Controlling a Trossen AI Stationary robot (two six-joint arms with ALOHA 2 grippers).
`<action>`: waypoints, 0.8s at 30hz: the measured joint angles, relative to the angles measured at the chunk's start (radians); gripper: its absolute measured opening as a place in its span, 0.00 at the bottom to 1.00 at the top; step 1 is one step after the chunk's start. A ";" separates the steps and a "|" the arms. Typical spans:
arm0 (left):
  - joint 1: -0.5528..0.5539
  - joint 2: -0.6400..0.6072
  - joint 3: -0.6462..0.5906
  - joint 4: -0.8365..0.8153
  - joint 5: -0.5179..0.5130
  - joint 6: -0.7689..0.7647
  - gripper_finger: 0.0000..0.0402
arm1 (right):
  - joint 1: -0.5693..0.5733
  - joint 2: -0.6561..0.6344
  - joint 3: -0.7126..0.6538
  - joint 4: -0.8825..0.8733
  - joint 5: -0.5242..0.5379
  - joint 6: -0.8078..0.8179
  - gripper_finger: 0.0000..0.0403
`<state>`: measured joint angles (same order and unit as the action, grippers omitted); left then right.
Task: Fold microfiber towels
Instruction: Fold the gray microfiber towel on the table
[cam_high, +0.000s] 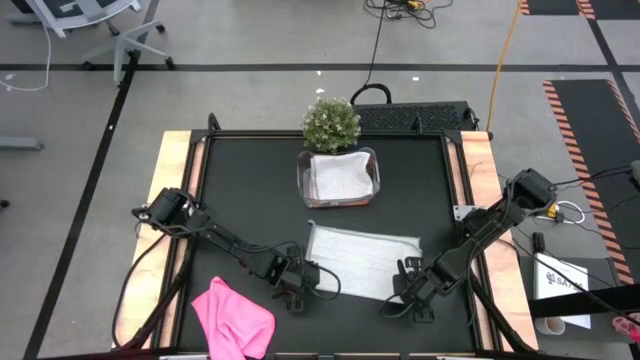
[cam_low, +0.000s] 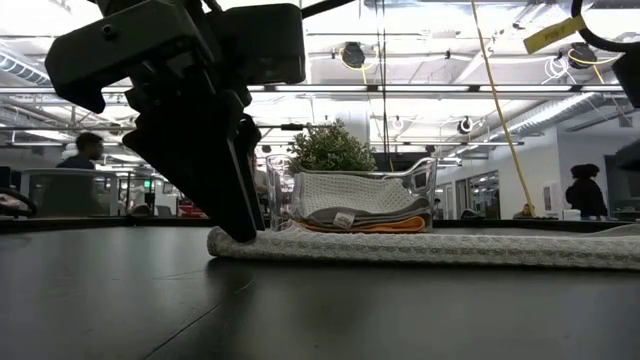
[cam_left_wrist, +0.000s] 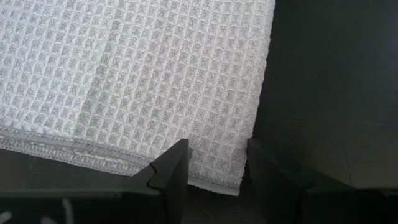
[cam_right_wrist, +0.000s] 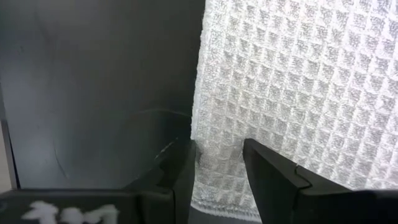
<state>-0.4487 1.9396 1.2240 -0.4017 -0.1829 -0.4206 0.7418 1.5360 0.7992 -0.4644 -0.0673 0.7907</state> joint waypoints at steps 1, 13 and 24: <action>0.000 0.000 0.000 0.000 0.000 0.000 0.41 | 0.000 -0.001 -0.008 0.002 0.000 0.005 0.32; -0.017 0.000 0.000 0.001 0.127 -0.022 0.41 | 0.000 -0.002 -0.042 0.038 0.040 0.017 0.32; -0.043 0.000 0.000 -0.015 -0.044 0.022 0.41 | 0.000 0.000 -0.043 0.048 0.043 0.035 0.32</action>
<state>-0.4918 1.9395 1.2243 -0.4164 -0.2265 -0.3982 0.7422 1.5360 0.7559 -0.4160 -0.0246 0.8261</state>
